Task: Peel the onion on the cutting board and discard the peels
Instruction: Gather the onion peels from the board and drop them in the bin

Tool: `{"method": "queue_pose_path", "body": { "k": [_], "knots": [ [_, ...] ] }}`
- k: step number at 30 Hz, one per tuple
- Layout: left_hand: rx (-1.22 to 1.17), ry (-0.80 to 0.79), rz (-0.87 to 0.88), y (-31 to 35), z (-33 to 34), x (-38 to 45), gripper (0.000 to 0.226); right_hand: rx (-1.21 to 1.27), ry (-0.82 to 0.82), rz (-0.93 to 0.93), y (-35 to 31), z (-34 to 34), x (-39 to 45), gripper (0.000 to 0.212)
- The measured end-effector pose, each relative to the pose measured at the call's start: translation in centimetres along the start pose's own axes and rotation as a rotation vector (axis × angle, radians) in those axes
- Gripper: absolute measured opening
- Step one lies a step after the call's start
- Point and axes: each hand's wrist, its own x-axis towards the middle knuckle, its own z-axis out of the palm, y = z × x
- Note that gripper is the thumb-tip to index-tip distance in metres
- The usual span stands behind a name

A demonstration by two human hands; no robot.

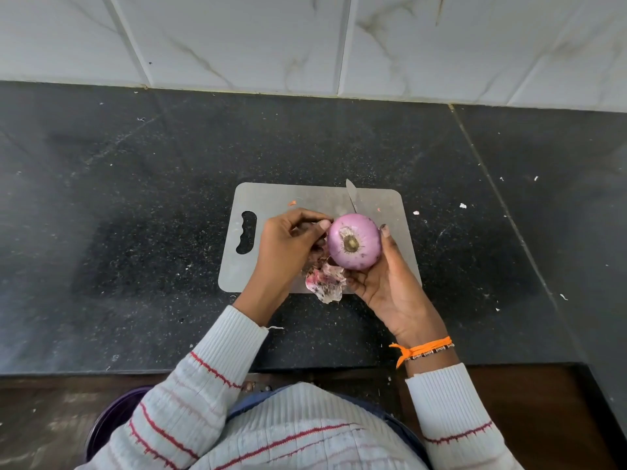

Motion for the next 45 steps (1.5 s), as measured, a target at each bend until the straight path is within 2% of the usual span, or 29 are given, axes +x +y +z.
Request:
{"method": "queue_pose_path", "body": {
  "k": [3,5,7,10,16,19,27,34,36,38,40,43,45],
  "knots": [
    [0.036,0.019,0.036,0.4,0.5,0.2,0.017,0.074,-0.009,-0.066,-0.2,0.0,0.2,0.059],
    [0.036,0.016,0.04,0.5,1.0,0.0,0.028,0.055,-0.03,-0.134,-0.6,-0.1,0.3,0.062],
    [0.016,0.023,0.009,0.5,1.2,-0.1,0.042,-0.017,0.028,-0.191,-1.0,-0.4,0.4,0.055],
    [0.019,0.03,0.001,0.4,1.3,0.0,0.048,-0.241,0.167,-0.283,-1.7,-0.7,0.8,0.065],
    [0.138,-0.084,-0.036,0.2,1.9,0.3,0.014,-0.857,0.435,-0.565,-3.5,-1.1,3.0,0.065],
    [0.207,-0.115,-0.024,0.1,2.0,0.3,0.011,-1.066,0.544,-0.652,-4.6,-1.5,5.0,0.063],
    [0.298,-0.143,-0.029,-0.6,2.4,0.4,0.014,-1.237,0.644,-0.612,-5.1,-2.9,9.0,0.065],
    [0.346,-0.154,0.031,-0.4,2.5,0.3,0.018,-1.226,0.566,-0.598,-5.2,-3.9,9.1,0.066],
    [0.385,-0.152,0.09,0.0,2.3,0.1,0.017,-1.216,0.604,-0.642,-4.9,-3.8,7.7,0.055],
    [0.492,-0.127,0.155,0.4,2.0,-0.2,0.012,-1.274,0.596,-0.659,-3.8,-3.5,5.9,0.032],
    [0.622,-0.075,0.219,0.7,1.4,-0.3,0.012,-1.348,0.522,-0.603,-2.1,-3.3,4.3,0.02],
    [0.877,0.028,0.316,0.7,0.6,-0.5,0.032,-1.42,0.502,-0.52,0.5,-3.6,3.0,0.031],
    [1.04,0.051,0.271,0.9,0.0,-0.7,0.048,-1.42,0.52,-0.514,1.1,-3.6,2.8,0.037]
  ]
}}
